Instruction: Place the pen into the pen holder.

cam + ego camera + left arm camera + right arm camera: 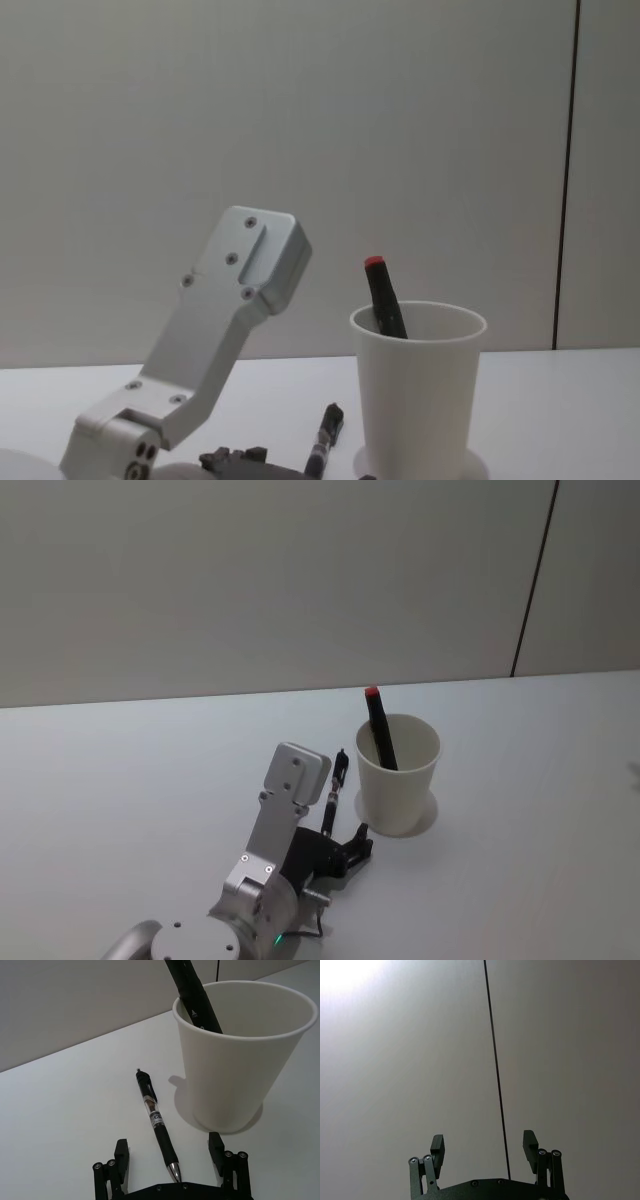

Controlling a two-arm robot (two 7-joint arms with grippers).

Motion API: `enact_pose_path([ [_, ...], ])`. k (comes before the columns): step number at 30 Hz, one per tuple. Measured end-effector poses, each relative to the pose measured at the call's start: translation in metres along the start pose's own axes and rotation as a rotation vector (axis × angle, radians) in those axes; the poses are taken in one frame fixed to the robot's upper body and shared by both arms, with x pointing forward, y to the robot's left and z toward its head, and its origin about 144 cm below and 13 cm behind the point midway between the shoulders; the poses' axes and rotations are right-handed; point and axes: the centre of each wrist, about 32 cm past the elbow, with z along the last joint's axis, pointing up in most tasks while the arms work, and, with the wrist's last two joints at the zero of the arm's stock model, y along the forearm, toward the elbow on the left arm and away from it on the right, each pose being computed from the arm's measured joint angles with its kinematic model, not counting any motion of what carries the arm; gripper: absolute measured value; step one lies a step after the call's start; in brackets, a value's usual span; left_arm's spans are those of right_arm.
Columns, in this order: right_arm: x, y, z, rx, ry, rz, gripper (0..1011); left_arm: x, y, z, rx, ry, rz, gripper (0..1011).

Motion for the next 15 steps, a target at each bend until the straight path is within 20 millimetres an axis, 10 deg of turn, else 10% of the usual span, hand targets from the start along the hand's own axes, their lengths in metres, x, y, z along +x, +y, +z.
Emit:
enact_pose_path([
  [15,0.0000,0.0000,0.0000,0.000,0.000,0.000,1001,-0.0001,-0.0003,-0.0010,-0.001,-0.002,-0.002,1001],
])
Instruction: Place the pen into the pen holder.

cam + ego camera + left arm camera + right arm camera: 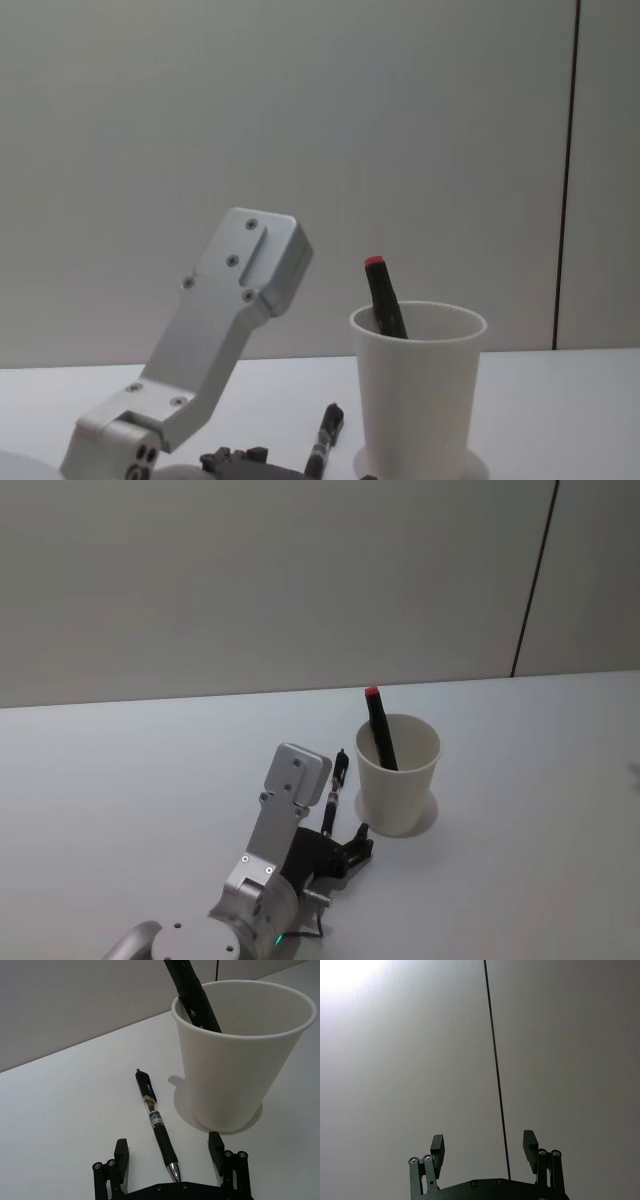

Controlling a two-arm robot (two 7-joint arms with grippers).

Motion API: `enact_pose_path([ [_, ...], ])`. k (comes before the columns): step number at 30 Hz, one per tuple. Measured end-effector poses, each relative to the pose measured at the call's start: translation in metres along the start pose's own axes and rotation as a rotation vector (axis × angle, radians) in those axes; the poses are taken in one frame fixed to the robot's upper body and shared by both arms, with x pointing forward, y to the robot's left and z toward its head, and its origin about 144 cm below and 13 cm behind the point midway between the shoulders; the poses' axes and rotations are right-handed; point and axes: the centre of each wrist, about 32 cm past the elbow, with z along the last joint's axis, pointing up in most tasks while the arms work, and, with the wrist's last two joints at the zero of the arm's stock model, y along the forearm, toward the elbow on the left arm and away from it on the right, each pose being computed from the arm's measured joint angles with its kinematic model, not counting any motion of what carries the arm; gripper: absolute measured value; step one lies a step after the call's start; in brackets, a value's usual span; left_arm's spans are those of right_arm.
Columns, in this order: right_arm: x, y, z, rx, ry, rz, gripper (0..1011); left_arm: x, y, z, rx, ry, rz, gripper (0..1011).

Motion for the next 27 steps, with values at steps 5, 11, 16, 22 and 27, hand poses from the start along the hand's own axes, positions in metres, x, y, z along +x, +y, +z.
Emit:
enact_pose_path([
  [5,0.0000,0.0000,0.0000,0.000,0.000,0.000,1001,0.0000,-0.0001,-0.0001,-0.001,0.000,-0.001,1001],
  [11,0.0000,0.0000,0.0000,0.000,0.000,0.000,1001,0.0002,-0.0001,-0.0003,-0.002,0.006,-0.001,1001],
  [16,0.0000,0.0000,0.0000,0.000,0.000,0.000,1001,0.0002,-0.0001,-0.0003,-0.002,0.016,-0.002,1001],
  [22,0.0000,0.0000,0.0000,0.000,0.000,0.000,1001,0.0004,0.0000,-0.0003,-0.003,0.023,-0.002,1001],
  [27,0.0000,0.0000,0.0000,0.000,0.000,0.000,1001,0.0005,0.0000,-0.0003,-0.003,0.026,-0.002,1001],
])
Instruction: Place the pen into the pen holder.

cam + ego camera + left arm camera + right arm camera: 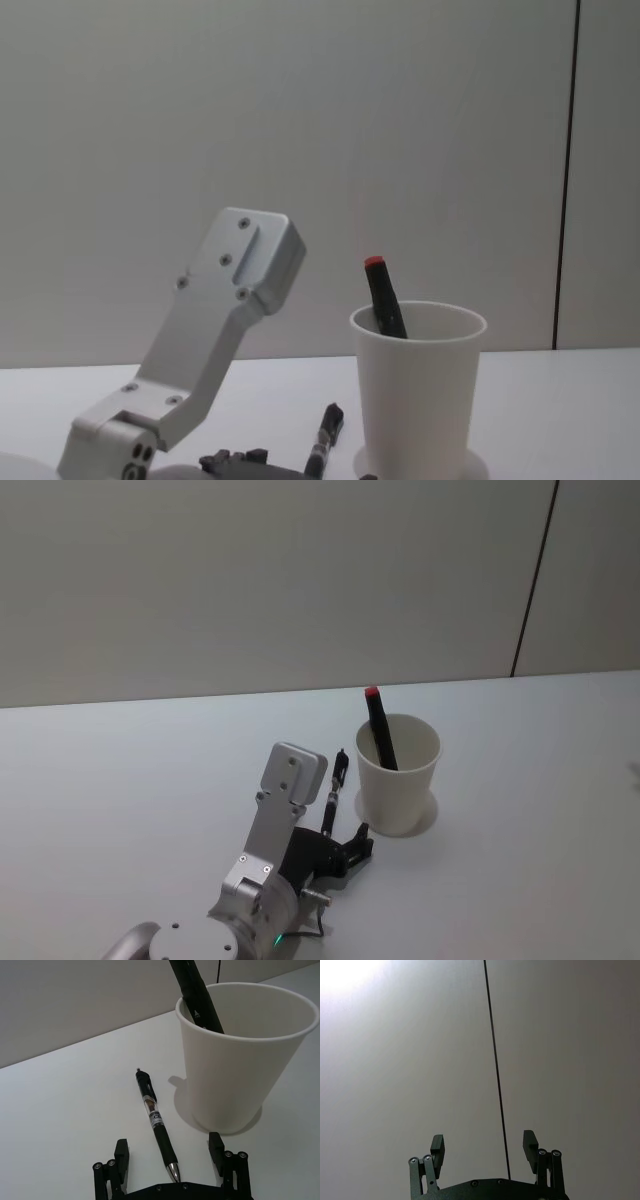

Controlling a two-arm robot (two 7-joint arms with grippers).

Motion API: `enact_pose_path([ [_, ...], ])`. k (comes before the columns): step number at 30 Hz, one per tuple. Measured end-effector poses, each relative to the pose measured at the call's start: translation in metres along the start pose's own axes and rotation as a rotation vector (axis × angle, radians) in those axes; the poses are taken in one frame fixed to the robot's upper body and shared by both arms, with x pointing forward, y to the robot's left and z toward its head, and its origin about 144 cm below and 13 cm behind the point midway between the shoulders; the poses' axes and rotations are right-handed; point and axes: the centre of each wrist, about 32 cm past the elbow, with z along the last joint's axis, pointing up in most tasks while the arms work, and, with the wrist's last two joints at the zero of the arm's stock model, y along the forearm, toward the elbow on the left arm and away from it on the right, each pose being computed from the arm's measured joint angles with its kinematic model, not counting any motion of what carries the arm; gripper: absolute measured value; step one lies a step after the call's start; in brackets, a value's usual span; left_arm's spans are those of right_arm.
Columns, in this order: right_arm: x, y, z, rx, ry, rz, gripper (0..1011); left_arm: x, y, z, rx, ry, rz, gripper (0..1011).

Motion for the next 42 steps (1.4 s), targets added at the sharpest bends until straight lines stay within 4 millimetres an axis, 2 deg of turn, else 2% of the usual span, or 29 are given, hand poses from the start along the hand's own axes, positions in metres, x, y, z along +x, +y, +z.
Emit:
enact_pose_path([
  [6,0.0000,0.0000,0.0000,0.000,0.000,0.000,1001,0.0000,0.0000,0.0000,-0.001,0.002,0.000,996],
  [9,0.0000,0.0000,0.0000,0.000,0.000,0.000,1001,0.0000,0.0001,0.0000,-0.001,0.003,0.001,933],
  [10,0.0000,0.0000,0.0000,0.000,0.000,0.000,1001,0.0000,0.0001,0.0000,-0.001,0.003,0.001,889],
  [13,0.0000,0.0000,0.0000,0.000,0.000,0.000,1001,0.0000,0.0001,0.0001,-0.001,0.004,0.001,839],
  [14,0.0000,0.0000,0.0000,0.000,0.000,0.000,1001,0.0000,0.0001,0.0001,-0.001,0.004,0.001,785],
  [17,0.0000,0.0000,0.0000,0.000,0.000,0.000,1001,0.0000,0.0001,0.0001,-0.001,0.005,0.001,732],
  [19,0.0000,0.0000,0.0000,0.000,0.000,0.000,1001,0.0000,0.0001,0.0002,-0.001,0.005,0.001,631],
  [23,0.0000,0.0000,0.0000,0.000,0.000,0.000,1001,0.0000,0.0001,0.0002,-0.001,0.005,0.001,534],
  [24,0.0000,0.0000,0.0000,0.000,0.000,0.000,1001,0.0000,0.0001,0.0002,-0.001,0.005,0.001,473],
  [35,0.0000,0.0000,0.0000,0.000,0.000,0.000,1001,0.0000,0.0001,0.0001,-0.001,0.005,0.001,143],
  [42,0.0000,0.0000,0.0000,0.000,0.000,0.000,1001,0.0000,0.0001,0.0001,-0.001,0.005,0.001,116],
])
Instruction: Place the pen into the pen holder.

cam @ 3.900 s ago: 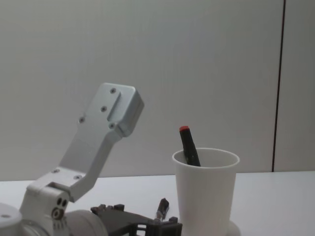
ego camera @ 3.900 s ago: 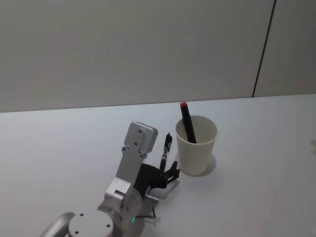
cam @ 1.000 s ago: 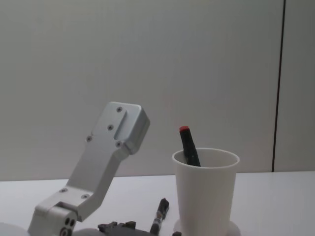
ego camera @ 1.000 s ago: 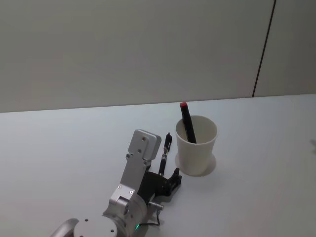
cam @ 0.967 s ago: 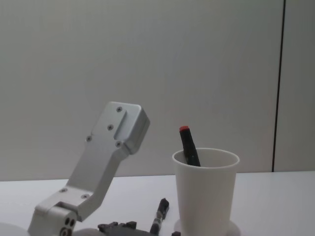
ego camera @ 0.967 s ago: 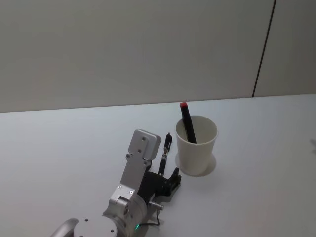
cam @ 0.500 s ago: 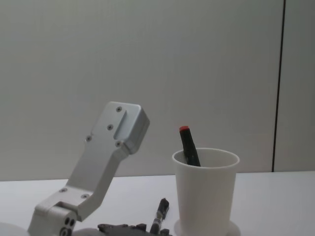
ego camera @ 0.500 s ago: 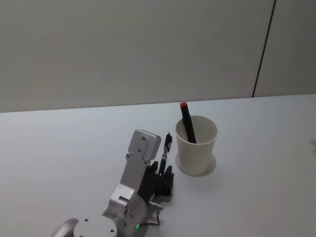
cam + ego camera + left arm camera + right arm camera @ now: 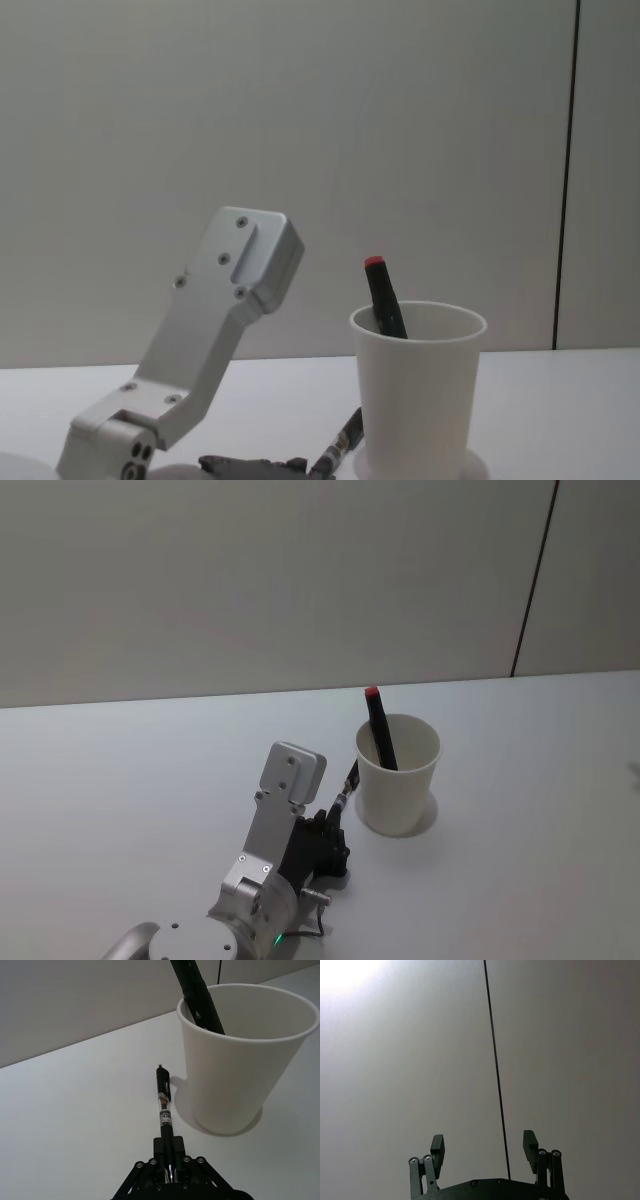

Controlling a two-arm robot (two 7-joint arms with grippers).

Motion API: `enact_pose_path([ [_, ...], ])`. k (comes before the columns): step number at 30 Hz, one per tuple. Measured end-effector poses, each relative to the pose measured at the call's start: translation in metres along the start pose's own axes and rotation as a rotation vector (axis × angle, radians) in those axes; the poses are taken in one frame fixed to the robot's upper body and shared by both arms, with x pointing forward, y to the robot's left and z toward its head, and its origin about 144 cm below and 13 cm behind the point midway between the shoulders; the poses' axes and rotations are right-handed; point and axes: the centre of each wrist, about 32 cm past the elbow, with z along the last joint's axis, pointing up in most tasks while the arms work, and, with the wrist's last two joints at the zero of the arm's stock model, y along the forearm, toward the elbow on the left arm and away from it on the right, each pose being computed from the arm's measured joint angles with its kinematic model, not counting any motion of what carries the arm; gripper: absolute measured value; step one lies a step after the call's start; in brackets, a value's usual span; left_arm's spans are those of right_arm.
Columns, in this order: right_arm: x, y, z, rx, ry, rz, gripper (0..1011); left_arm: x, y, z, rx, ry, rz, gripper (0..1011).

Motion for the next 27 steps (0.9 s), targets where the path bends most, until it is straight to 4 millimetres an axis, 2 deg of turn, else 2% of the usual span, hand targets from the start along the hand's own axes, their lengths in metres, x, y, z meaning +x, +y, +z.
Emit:
enact_pose_path([
  [27,0.0000,0.0000,0.0000,0.000,0.000,0.000,1001,0.0001,0.0000,0.0000,0.000,0.000,0.000,116],
])
